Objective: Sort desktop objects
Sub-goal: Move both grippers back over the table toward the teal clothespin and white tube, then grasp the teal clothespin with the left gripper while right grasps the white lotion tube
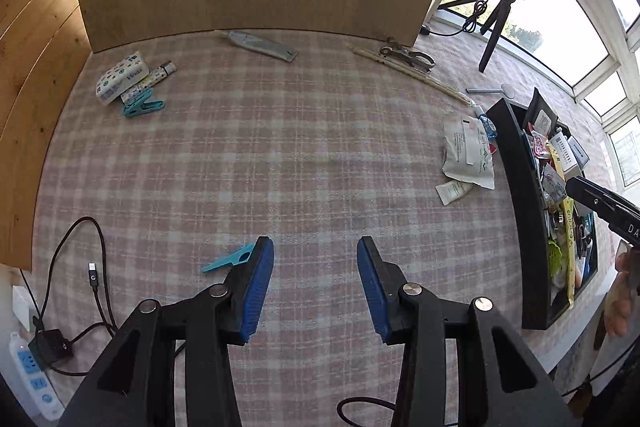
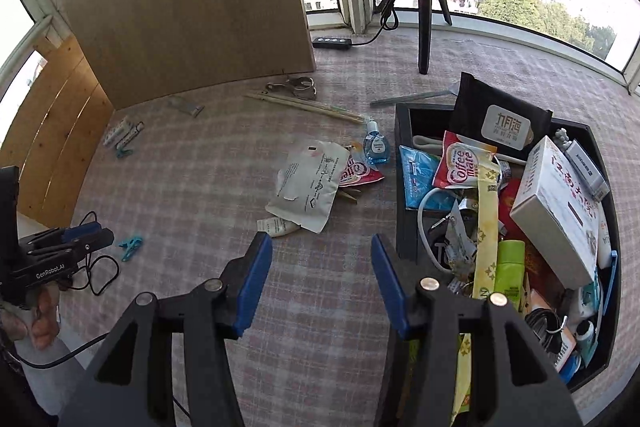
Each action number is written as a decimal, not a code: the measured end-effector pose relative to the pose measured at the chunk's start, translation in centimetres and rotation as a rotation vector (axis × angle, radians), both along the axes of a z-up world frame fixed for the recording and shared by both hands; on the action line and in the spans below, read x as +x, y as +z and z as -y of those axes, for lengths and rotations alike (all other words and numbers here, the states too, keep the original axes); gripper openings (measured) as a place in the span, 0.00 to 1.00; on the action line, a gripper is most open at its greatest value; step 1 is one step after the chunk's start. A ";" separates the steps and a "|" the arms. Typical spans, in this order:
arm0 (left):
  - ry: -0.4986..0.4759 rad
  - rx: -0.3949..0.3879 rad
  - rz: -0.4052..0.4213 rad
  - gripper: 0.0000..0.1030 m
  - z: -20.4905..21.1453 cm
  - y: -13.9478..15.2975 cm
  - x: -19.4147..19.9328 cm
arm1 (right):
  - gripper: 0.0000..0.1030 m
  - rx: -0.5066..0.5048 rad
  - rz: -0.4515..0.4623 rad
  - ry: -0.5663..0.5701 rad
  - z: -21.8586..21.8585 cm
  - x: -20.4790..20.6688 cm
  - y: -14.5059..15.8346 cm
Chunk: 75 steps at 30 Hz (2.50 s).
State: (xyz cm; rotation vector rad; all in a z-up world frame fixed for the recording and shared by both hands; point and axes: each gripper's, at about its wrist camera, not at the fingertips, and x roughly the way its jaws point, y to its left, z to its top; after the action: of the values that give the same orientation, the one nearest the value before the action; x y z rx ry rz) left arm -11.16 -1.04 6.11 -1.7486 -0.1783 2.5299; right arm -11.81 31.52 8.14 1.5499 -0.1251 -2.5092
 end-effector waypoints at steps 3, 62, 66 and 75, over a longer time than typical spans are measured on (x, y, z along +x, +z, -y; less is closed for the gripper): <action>0.041 -0.017 -0.016 0.40 3.3 0.4 0.7 | 0.49 0.002 -0.001 0.017 1.7 -0.3 -0.2; -0.258 -0.117 0.111 0.11 1.1 -7.7 -6.3 | 0.21 0.053 0.301 -0.132 9.8 -7.6 -11.4; -0.247 -0.094 0.108 0.11 0.8 -7.4 -6.8 | 0.06 -0.013 0.336 -0.129 8.4 -6.4 -11.5; -0.229 -0.044 0.090 0.11 -0.6 -5.9 -8.3 | 0.08 -0.216 0.378 -0.185 3.3 -3.7 -11.6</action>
State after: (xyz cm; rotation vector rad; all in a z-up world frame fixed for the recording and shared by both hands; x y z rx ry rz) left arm -19.45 -0.41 0.18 -1.7858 0.0707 2.3135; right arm -15.52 28.20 -3.46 1.9715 -0.5960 -2.2029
